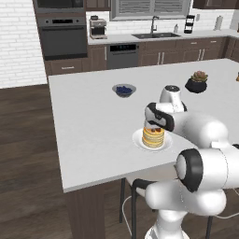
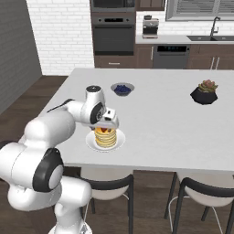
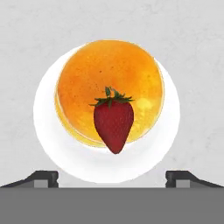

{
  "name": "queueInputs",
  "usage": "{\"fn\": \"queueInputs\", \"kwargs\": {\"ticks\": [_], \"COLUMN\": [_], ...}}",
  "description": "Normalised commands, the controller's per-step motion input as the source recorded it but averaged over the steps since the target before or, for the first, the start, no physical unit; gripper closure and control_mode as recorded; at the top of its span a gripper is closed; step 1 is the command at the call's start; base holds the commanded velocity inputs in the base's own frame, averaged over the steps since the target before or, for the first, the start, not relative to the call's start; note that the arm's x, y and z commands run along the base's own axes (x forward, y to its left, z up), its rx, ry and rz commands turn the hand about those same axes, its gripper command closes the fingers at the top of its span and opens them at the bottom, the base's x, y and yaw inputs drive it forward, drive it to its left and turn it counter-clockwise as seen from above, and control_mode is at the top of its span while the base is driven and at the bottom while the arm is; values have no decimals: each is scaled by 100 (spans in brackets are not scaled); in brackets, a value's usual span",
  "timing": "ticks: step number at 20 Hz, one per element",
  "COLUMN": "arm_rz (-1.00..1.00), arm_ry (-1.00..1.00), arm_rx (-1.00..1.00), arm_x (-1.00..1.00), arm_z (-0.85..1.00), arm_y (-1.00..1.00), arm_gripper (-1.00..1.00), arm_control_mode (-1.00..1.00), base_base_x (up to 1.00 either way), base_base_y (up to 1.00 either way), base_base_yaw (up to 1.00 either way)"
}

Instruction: Take the strawberry from the fridge and place it on top of the pancake, located on the dining counter.

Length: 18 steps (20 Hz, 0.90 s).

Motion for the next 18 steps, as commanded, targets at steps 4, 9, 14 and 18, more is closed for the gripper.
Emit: {"fn": "queueInputs", "kwargs": {"ticks": [4, 9, 14, 18], "arm_rz": [0, 0, 0, -1], "arm_ry": [0, 0, 0, 0], "arm_rx": [0, 1, 3, 3], "arm_x": [-60, -62, -67, -53], "arm_z": [28, 20, 7, 0], "arm_y": [-5, -21, -42, -50], "arm_gripper": [-100, -100, -100, -100], "arm_control_mode": [-100, -100, -100, -100], "base_base_x": [0, 0, 0, 0], "base_base_y": [0, 0, 0, 0], "base_base_yaw": [0, 0, 0, 0]}}
